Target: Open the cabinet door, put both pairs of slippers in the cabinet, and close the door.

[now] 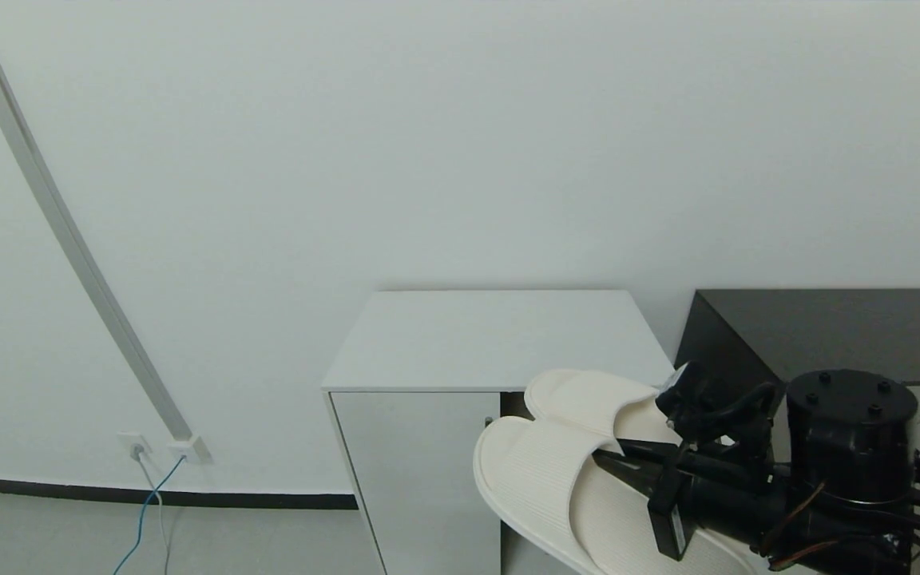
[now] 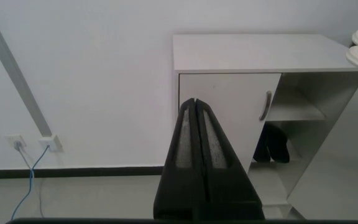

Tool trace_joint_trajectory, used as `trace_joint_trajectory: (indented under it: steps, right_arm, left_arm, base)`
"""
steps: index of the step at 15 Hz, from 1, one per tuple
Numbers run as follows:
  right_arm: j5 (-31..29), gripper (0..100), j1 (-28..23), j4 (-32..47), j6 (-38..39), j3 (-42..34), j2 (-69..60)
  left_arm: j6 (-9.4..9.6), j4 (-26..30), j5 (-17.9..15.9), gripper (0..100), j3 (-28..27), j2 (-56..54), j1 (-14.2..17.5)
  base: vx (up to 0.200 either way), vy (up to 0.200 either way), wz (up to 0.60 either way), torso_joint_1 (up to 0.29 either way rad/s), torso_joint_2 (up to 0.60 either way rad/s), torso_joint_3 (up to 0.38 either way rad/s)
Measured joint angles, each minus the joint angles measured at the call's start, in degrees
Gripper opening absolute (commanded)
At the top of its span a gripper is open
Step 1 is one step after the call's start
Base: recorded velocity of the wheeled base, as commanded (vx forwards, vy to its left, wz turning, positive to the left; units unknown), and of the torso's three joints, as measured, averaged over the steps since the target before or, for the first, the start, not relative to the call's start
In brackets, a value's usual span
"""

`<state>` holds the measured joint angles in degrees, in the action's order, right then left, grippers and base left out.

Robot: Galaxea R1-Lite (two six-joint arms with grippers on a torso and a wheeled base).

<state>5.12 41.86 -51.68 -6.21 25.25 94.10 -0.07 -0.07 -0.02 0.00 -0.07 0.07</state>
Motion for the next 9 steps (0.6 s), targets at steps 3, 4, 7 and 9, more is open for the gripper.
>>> trace_joint_trajectory:
  steps: [3, 4, 7, 9]
  right_arm:
    - [-0.1, 0, 0.0, -1.6, -0.1, -0.9, 0.2]
    - [-0.1, 0, 0.0, -1.6, -0.1, -1.0, 0.3]
    - [-0.1, 0, 0.1, -1.7, -0.1, -1.4, 0.4]
    - [-0.1, 0, 0.1, -1.6, -0.2, -1.6, 0.5]
  left_arm:
    - [-0.04, 0.0, 0.0, 0, 0.0, 0.0, 0.0]
    - [-0.06, 0.0, 0.0, 0, 0.0, 0.0, 0.0]
    - [-0.06, 0.0, 0.0, 0, 0.0, 0.0, 0.0]
    - [-0.02, 0.0, 0.0, 0, 0.0, 0.0, 0.0]
  base:
    - [0.000, 0.000, 0.00, -0.157, 0.33, 0.185]
    - [0.000, 0.000, 0.00, -0.154, 0.35, 0.193]
    - [0.000, 0.000, 0.00, -0.149, 0.35, 0.189]
    - [0.000, 0.000, 0.00, -0.161, 0.36, 0.200]
